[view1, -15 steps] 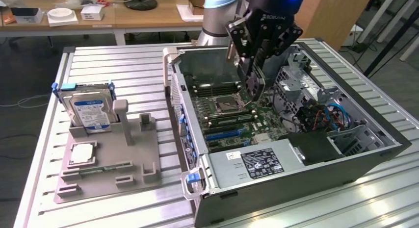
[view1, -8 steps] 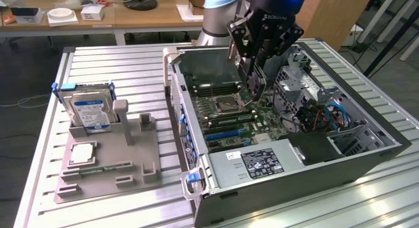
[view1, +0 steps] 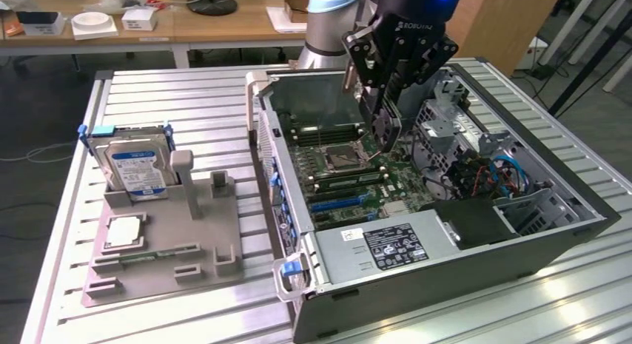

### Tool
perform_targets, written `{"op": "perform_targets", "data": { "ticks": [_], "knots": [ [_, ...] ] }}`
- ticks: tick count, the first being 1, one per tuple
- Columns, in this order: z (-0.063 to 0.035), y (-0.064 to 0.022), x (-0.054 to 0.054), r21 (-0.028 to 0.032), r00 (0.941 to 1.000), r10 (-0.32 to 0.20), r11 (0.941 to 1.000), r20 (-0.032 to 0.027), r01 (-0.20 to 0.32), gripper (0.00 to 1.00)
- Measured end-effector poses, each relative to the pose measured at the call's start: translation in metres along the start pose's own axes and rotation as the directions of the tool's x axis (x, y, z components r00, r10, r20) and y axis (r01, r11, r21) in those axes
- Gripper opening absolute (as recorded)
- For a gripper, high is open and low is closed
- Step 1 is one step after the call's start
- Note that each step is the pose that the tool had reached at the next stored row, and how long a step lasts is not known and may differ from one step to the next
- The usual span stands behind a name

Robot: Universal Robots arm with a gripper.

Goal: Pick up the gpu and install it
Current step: 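Insert the gpu into the slot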

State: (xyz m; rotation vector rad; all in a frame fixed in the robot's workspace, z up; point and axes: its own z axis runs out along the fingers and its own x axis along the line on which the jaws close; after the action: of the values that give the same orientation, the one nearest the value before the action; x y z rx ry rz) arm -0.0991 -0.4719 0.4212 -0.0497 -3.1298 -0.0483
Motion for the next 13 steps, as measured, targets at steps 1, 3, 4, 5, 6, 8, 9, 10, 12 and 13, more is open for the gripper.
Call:
{"op": "perform_targets", "data": {
  "ticks": [1, 3, 4, 5, 6, 8, 9, 10, 12, 13],
  "knots": [
    [0.0, 0.0, 0.0, 0.0, 1.0, 0.0, 1.0, 0.0, 0.0, 0.26],
    [0.0001, 0.0, 0.0, 0.0001, 1.0, 0.0, 1.0, 0.0, 0.0, 0.26],
    [0.0001, 0.0, 0.0, 0.0001, 1.0, -0.003, 1.0, -0.0001, 0.003, 0.26],
    [0.0002, 0.0, 0.0, 0.0001, 1.0, -0.008, 1.0, -0.0003, 0.008, 0.26],
    [0.0003, 0.0, 0.0, 0.0002, 0.9999, -0.014, 0.9999, -0.0004, 0.014, 0.26],
    [0.0004, 0.0, 0.0, 0.0004, 0.9995, -0.03, 0.9995, -0.0009, 0.03, 0.26],
    [0.0005, 0.0, 0.0, 0.0005, 0.9993, -0.038, 0.9993, -0.0012, 0.038, 0.26],
    [0.0006, 0.0, 0.0, 0.0005, 0.999, -0.045, 0.999, -0.0015, 0.045, 0.26],
    [0.0007, 0.0, 0.0, 0.0007, 0.9982, -0.06, 0.9982, -0.0019, 0.06, 0.26],
    [0.0008, 0.0, 0.0, 0.0007, 0.9977, -0.067, 0.9977, -0.0021, 0.067, 0.26]
  ]
}}
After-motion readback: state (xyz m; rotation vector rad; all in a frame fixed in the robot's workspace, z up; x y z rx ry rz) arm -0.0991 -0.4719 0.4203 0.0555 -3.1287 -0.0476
